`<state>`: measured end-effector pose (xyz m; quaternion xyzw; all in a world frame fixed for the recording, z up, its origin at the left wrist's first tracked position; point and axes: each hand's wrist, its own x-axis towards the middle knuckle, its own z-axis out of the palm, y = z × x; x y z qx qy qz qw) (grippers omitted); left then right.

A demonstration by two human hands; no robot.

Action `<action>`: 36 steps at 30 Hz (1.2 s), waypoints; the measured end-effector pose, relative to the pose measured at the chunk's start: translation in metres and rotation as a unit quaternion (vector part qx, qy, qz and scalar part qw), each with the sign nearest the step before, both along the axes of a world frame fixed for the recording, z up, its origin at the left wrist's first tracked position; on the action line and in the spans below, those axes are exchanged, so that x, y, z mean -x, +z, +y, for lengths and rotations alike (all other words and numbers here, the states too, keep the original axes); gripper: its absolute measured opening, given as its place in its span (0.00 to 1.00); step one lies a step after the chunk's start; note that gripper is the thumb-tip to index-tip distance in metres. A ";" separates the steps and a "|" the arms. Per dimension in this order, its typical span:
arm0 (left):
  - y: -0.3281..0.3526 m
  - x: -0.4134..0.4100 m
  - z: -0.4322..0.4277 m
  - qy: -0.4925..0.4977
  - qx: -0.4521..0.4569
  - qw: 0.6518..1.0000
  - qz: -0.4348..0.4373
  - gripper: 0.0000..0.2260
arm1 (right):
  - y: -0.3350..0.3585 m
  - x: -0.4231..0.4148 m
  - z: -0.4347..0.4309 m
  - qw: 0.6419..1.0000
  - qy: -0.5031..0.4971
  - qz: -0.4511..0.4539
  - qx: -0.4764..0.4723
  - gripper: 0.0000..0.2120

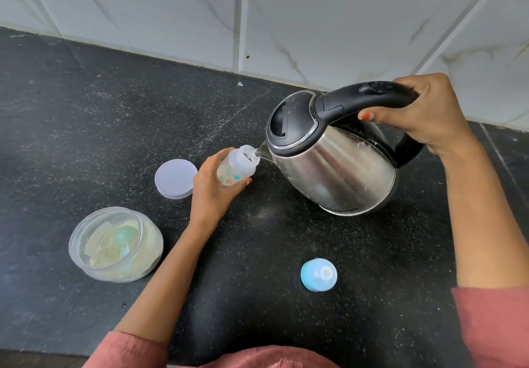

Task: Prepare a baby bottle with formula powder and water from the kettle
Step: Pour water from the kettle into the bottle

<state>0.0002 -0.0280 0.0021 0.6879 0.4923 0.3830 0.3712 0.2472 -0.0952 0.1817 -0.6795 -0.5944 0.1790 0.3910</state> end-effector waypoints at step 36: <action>-0.006 -0.003 0.002 -0.010 0.019 1.000 -0.023 0.27 | -0.001 -0.003 0.000 1.000 -0.001 0.003 -0.003 0.11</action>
